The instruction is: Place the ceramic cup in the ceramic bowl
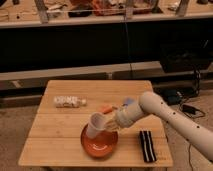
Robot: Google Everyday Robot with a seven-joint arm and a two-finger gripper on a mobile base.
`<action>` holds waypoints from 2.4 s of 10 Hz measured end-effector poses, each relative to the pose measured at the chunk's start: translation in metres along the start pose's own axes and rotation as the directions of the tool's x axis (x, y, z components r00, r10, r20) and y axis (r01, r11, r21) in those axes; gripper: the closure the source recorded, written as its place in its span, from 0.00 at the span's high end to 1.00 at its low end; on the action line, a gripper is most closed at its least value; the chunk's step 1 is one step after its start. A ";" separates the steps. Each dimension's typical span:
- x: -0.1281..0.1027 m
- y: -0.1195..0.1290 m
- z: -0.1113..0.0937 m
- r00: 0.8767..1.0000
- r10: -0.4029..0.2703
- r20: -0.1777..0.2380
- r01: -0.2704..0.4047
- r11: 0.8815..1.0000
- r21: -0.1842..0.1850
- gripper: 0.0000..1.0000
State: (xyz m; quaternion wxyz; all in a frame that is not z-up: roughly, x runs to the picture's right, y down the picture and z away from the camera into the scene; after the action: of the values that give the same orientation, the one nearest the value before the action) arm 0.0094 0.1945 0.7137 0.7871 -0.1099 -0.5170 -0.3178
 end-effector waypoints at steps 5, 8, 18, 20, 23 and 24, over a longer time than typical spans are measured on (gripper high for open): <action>0.001 -0.002 0.001 1.000 0.005 0.008 -0.005 1.000 -0.011 0.01; 0.001 -0.002 0.002 1.000 0.008 0.013 -0.007 1.000 -0.017 0.01; 0.004 -0.005 0.006 1.000 0.010 0.021 -0.009 0.999 -0.045 0.18; 0.005 -0.007 0.008 1.000 0.008 0.025 -0.006 0.998 -0.055 0.19; 0.006 -0.007 0.008 1.000 0.007 0.027 -0.005 0.998 -0.064 0.20; 0.007 -0.007 0.008 1.000 0.006 0.029 -0.004 0.998 -0.067 0.28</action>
State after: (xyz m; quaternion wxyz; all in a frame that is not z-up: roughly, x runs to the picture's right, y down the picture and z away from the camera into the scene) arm 0.0007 0.1904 0.7219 0.7763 -0.1422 -0.5172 -0.3313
